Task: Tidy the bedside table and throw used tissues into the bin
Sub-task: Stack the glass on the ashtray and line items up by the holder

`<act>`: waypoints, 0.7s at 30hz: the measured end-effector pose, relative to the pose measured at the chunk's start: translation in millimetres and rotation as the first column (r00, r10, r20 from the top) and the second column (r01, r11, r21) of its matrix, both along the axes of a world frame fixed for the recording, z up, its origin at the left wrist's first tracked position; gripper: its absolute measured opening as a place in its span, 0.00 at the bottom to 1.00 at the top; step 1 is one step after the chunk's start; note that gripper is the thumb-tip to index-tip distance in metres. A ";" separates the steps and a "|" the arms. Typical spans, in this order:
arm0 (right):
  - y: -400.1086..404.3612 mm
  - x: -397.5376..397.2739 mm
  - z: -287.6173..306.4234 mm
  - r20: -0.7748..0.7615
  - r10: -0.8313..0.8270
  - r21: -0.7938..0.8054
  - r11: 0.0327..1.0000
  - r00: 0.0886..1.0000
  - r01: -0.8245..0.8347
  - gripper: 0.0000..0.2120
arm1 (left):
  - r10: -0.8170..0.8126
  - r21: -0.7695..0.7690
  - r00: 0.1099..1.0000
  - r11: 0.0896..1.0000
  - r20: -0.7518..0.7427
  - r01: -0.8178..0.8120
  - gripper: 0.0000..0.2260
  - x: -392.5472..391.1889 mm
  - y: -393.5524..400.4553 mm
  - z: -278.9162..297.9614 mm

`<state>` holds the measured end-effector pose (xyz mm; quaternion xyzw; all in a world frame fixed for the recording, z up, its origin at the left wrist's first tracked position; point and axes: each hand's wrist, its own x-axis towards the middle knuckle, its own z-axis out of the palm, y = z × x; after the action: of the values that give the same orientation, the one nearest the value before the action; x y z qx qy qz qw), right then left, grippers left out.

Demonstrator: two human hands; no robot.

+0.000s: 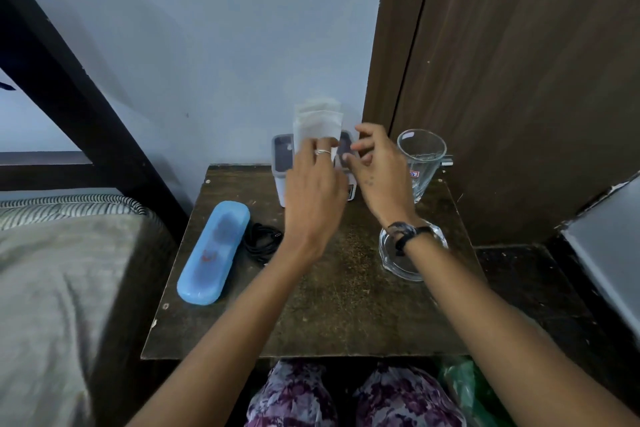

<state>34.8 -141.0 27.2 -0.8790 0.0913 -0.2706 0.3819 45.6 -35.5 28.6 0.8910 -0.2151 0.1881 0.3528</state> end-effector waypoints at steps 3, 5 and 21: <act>-4.8 -25.4 -2.3 -0.003 -0.037 0.064 0.997 0.999 0.037 0.14 | -0.205 -0.197 0.955 0.967 -0.215 0.163 0.09 -18.4 -20.2 -8.7; -13.8 -39.5 -7.3 0.027 -0.086 0.109 0.991 0.996 0.083 0.12 | -0.329 -0.330 0.885 0.918 -0.329 0.219 0.12 -24.9 -32.2 -15.4; -107.6 -27.0 -53.6 -0.170 0.071 0.439 0.898 0.983 0.010 0.36 | -0.502 -0.478 0.682 0.842 -0.532 0.248 0.33 13.8 -89.2 -33.4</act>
<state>7.8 -248.6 -26.4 -0.7928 0.1704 -0.1558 0.5640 59.4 -124.7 -4.9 0.7526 -0.2240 -0.1674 0.5961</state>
